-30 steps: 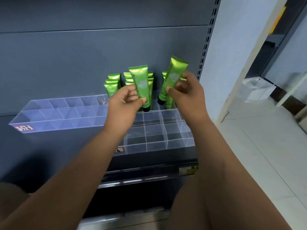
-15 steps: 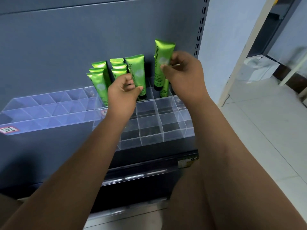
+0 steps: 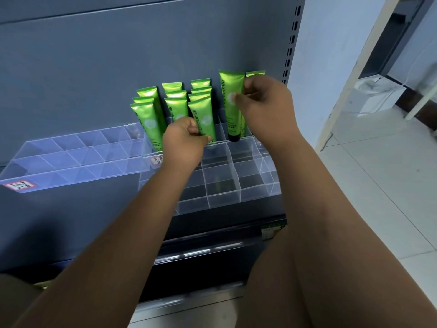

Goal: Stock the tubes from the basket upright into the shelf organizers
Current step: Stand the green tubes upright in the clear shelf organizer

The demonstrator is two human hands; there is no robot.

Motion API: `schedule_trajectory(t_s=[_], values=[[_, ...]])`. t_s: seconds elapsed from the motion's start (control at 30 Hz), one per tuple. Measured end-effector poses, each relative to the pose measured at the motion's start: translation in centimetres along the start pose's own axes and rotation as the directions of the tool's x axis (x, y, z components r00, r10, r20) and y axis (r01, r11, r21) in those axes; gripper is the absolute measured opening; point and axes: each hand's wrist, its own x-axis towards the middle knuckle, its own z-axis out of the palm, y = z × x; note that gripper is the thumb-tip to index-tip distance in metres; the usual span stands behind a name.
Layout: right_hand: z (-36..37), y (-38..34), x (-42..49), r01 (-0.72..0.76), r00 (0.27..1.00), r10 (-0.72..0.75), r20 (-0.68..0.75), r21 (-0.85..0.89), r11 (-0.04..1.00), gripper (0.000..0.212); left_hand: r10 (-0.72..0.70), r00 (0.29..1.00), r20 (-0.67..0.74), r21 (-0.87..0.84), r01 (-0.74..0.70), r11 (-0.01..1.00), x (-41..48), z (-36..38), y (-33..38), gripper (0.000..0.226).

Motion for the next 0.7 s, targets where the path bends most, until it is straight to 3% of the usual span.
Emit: schedule_trajectory(t_s=[0.1,0.2,0.27,0.43,0.5,0.7], values=[[-0.01,-0.09,-0.01,0.011,1.0,-0.01,0.018,-0.039,0.999,0.027,0.033,0.999,0.019,0.099,-0.035,0.994,0.18,-0.09,-0.15,0.037],[-0.05,-0.09,0.0,-0.007,1.0,0.007,-0.013,0.016,1.0,0.014,0.063,0.995,0.071,0.124,-0.072,0.99,0.1,0.05,-0.26,0.034],[-0.2,-0.1,0.04,-0.015,1.0,0.016,-0.024,0.048,0.999,0.025,0.082,0.993,0.085,0.131,-0.093,0.987,-0.08,0.14,-0.38,0.036],[-0.39,0.1,0.27,0.0,0.999,0.003,-0.048,0.056,0.998,0.021,0.115,0.993,0.026,0.162,-0.117,0.98,-0.69,0.38,-0.46,0.022],[-0.36,0.25,0.3,0.006,0.999,-0.002,-0.053,0.07,0.998,0.012,0.13,0.991,-0.009,0.18,-0.126,0.976,-0.75,0.42,-0.69,0.021],[0.0,0.29,0.4,0.022,0.996,-0.021,-0.082,0.019,1.0,0.011,0.118,0.993,-0.019,0.196,-0.112,0.974,-0.67,0.37,-0.55,0.021]])
